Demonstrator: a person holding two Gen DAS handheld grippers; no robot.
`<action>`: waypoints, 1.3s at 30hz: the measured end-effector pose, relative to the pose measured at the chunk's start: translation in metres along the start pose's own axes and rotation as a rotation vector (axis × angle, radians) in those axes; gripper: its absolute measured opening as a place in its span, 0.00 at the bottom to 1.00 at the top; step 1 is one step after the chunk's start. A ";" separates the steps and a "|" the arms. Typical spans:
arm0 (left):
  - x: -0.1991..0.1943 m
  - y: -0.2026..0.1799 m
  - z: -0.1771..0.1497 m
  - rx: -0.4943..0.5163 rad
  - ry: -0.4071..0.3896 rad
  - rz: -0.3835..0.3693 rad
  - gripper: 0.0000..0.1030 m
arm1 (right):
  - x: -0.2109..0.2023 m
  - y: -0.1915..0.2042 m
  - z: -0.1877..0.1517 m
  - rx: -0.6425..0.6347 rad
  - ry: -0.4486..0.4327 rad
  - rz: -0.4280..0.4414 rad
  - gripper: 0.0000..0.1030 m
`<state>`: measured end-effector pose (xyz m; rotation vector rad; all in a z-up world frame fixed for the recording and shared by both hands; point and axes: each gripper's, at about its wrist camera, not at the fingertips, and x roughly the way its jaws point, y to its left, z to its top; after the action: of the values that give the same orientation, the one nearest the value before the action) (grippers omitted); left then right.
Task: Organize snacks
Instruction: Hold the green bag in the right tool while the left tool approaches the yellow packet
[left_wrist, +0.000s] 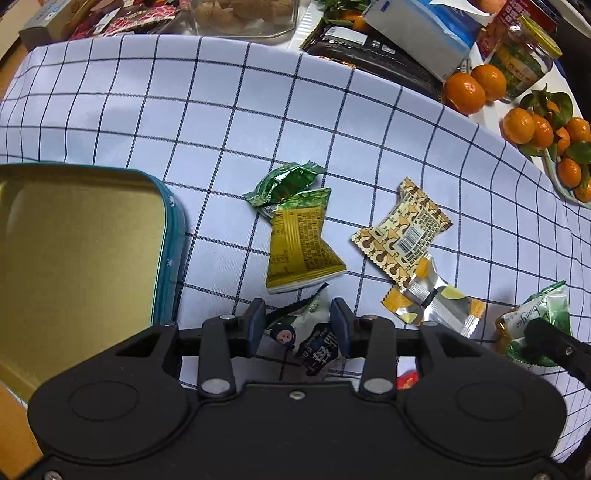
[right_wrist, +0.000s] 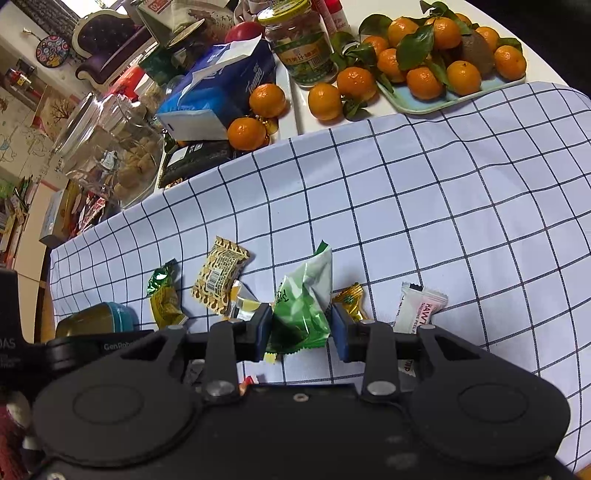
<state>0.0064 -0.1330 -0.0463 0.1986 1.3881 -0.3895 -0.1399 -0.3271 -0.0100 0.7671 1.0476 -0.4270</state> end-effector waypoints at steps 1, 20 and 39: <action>0.000 0.001 0.000 -0.008 0.000 -0.003 0.48 | 0.000 0.001 0.000 0.000 0.000 0.000 0.36; -0.002 0.003 -0.002 -0.035 0.013 -0.055 0.47 | -0.003 0.036 -0.001 -0.025 -0.043 0.005 0.36; 0.015 -0.003 -0.006 -0.091 0.048 -0.001 0.56 | -0.003 0.053 -0.004 -0.006 -0.054 -0.017 0.36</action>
<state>0.0023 -0.1357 -0.0621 0.1336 1.4500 -0.3235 -0.1094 -0.2892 0.0108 0.7380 1.0054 -0.4566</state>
